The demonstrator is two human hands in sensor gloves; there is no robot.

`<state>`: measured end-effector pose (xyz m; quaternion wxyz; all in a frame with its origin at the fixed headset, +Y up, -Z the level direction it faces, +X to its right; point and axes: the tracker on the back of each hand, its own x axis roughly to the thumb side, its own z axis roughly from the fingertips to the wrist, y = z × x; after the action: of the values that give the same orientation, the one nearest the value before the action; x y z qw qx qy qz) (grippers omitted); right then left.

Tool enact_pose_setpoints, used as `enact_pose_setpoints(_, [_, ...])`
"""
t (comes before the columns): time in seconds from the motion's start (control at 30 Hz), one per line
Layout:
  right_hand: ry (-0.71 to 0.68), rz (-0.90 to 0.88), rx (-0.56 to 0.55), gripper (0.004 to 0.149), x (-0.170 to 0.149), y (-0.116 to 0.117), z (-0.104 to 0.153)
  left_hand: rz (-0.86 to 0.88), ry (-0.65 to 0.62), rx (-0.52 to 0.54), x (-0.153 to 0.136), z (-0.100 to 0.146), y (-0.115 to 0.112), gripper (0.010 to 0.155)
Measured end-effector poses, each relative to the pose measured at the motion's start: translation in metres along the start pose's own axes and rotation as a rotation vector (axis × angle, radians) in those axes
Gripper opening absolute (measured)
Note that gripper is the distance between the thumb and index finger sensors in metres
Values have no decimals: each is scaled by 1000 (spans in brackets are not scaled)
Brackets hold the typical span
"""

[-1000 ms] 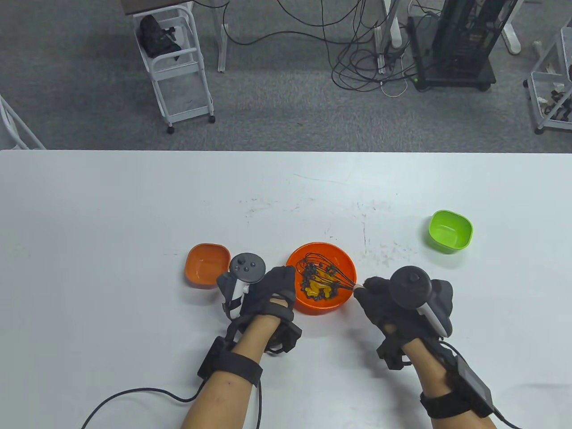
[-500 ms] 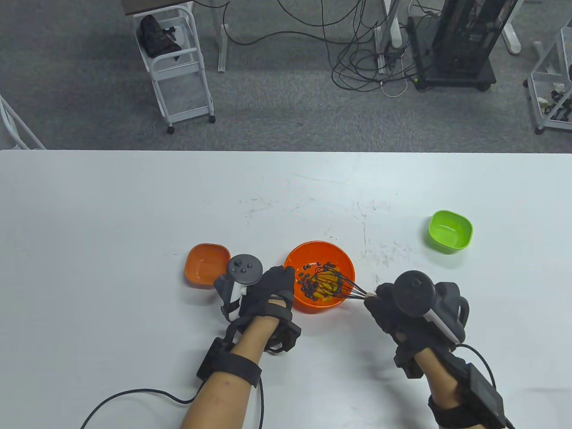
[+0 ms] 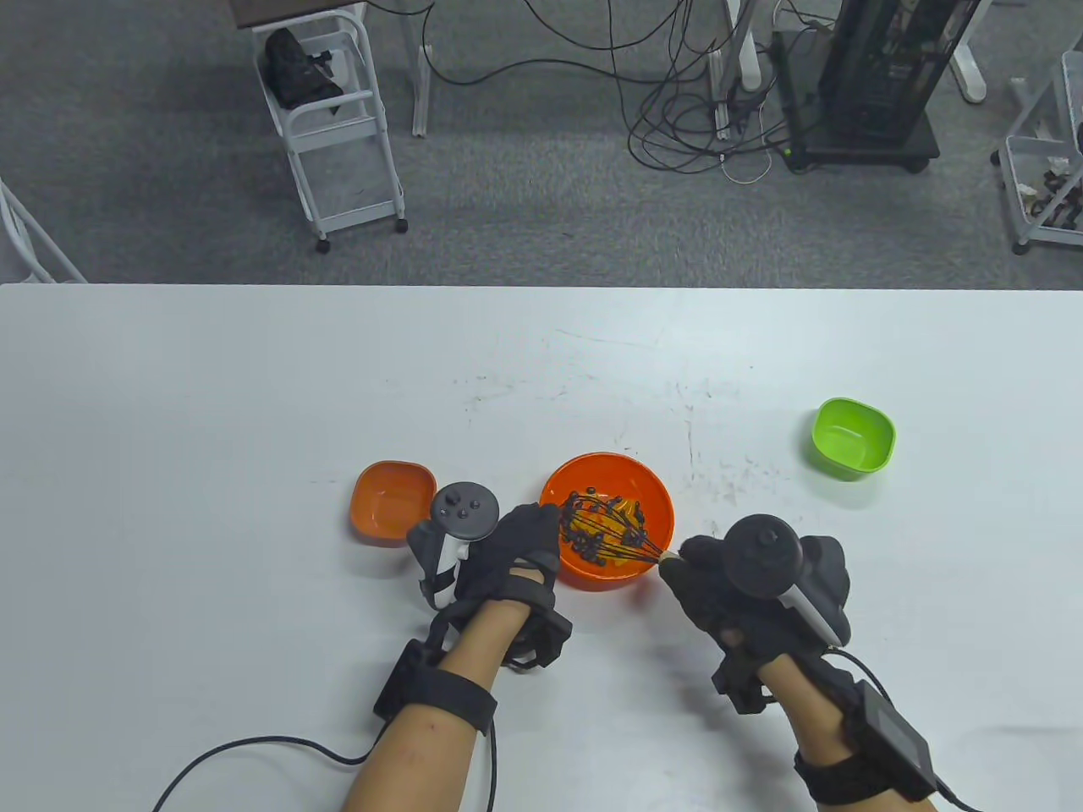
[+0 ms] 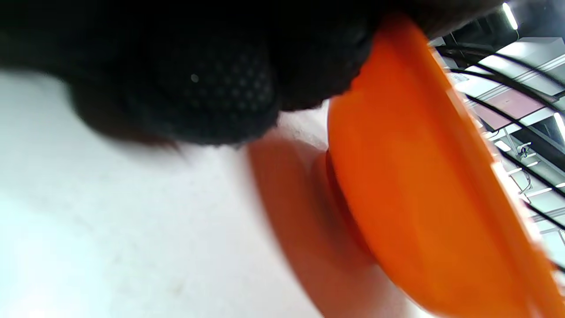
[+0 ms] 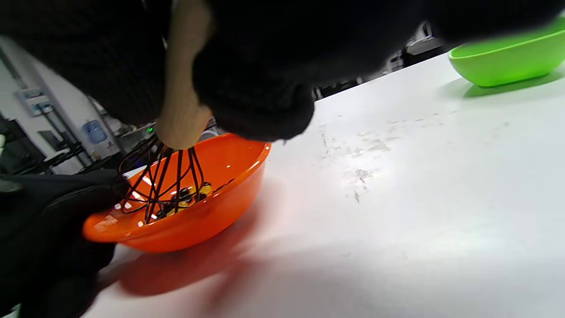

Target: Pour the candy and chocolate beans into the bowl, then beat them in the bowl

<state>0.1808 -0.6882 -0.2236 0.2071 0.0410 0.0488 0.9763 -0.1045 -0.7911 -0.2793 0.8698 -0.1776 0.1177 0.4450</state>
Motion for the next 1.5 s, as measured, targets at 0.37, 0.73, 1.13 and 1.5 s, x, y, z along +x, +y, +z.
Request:
enact_pose_setpoints(0.37, [121,143,-112,53,-9,-23,3,-23,-20,1,3,2,-2,49])
enact_pose_setpoints(0.73, [24,-4,-42,54,-5,8,-11,24,-7,-55,0,-3,-2,49])
enact_pose_setpoints(1.13, [149,161,-123,53,-8,-21,-3,14,-5,-65,1,-3,-5,49])
enact_pose_setpoints(1.5, [76,-51,-2,53,-13,8,-15,34,-2,-80,0,-4,-5,49])
